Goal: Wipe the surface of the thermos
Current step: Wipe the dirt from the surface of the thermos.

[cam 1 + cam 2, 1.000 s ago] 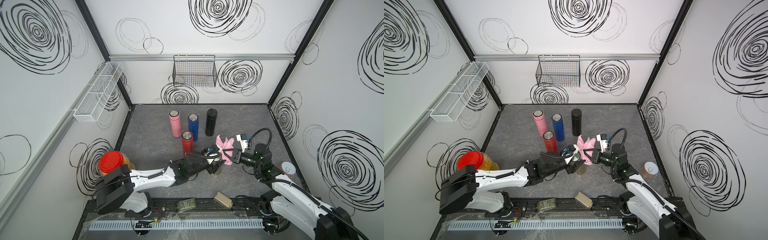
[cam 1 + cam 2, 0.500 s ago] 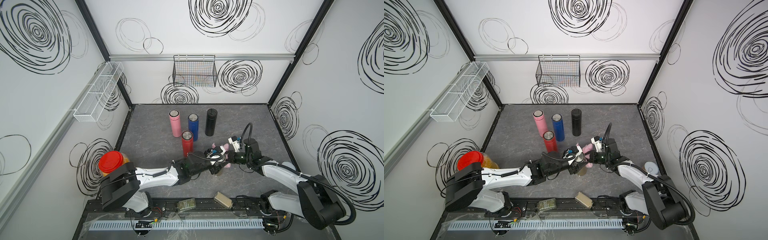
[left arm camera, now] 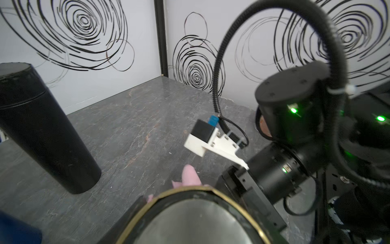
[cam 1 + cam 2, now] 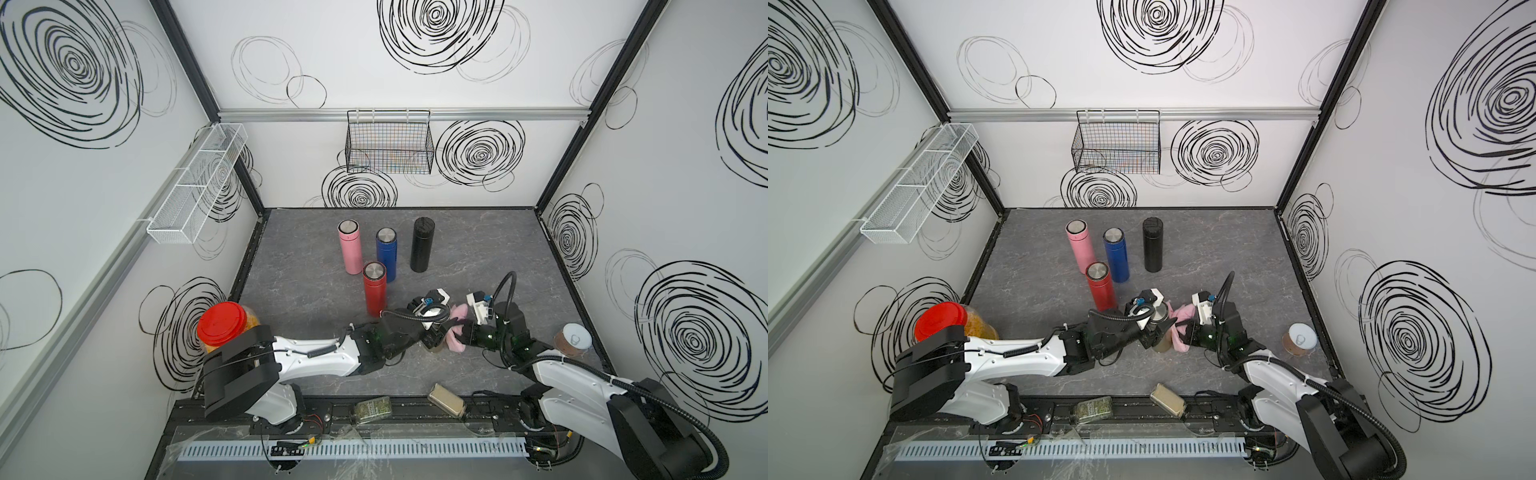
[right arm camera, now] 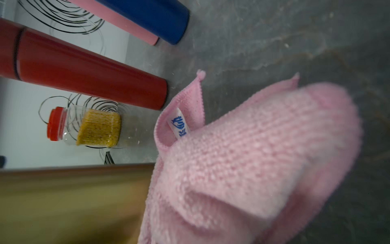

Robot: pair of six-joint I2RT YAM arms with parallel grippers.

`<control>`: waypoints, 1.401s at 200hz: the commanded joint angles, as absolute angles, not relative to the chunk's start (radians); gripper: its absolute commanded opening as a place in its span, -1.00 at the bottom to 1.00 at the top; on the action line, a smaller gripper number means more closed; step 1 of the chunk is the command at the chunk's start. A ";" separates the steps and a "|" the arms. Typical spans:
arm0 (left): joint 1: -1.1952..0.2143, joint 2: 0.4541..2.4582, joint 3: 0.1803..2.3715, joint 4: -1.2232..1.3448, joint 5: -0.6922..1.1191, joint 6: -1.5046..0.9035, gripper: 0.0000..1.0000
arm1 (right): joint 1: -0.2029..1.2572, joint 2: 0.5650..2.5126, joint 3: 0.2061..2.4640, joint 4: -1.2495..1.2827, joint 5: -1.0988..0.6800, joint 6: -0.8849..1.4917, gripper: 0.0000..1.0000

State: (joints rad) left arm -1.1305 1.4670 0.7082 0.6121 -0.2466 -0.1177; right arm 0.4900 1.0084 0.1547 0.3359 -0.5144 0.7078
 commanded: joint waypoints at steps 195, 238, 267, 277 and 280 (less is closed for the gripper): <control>-1.121 1.700 1.247 -0.121 -0.708 -1.014 -1.00 | 1.091 0.925 0.333 0.455 0.280 0.546 -1.00; -1.100 1.671 1.217 -0.106 -0.709 -1.024 -1.00 | 1.141 0.901 0.156 0.387 0.519 0.823 -1.00; -1.083 1.663 1.204 -0.104 -0.711 -1.044 -1.00 | 1.181 0.734 0.117 0.136 0.626 0.946 -1.00; -1.081 1.663 1.205 -0.111 -0.719 -1.061 -1.00 | 1.189 0.684 0.126 0.075 0.657 0.951 -1.00; -1.081 1.663 1.204 -0.107 -0.717 -1.058 -1.00 | 1.193 0.670 0.129 0.062 0.662 0.950 -1.00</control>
State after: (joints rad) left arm -1.0924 1.6962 1.2068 -0.1268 -0.6971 -1.0172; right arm 1.1694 0.7712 0.1135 0.2359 0.5018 0.8391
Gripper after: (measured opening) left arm 0.676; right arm 0.086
